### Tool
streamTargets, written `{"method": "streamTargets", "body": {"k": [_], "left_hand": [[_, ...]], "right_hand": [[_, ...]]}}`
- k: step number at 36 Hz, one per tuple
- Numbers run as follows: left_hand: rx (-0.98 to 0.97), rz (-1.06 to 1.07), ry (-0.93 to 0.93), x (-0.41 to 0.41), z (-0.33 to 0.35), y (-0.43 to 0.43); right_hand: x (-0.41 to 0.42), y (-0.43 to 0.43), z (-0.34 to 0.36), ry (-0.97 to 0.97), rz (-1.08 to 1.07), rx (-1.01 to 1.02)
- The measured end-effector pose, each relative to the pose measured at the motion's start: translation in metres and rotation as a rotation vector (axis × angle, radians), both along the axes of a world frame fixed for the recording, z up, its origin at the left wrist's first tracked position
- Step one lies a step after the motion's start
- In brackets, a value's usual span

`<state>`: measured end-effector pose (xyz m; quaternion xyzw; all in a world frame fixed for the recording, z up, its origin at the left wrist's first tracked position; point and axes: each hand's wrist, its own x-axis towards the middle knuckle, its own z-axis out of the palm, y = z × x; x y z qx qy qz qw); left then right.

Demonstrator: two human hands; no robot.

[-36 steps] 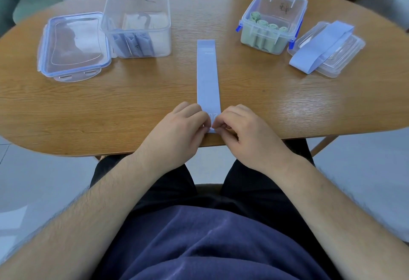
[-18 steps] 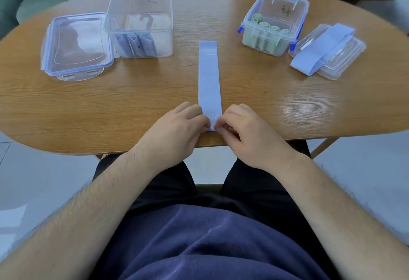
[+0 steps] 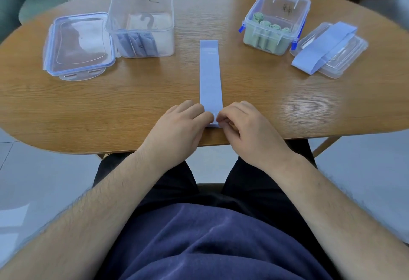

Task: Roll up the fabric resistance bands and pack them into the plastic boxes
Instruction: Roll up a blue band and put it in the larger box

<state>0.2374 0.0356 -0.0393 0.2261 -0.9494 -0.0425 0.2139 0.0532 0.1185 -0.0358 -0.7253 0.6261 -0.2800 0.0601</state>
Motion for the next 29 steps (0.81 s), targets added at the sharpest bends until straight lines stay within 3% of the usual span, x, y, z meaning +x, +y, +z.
{"method": "streamTargets", "body": {"k": [29], "left_hand": [[0.021, 0.022, 0.037, 0.001, -0.004, -0.008]], "right_hand": [[-0.004, -0.005, 0.004, -0.037, -0.045, 0.055]]}}
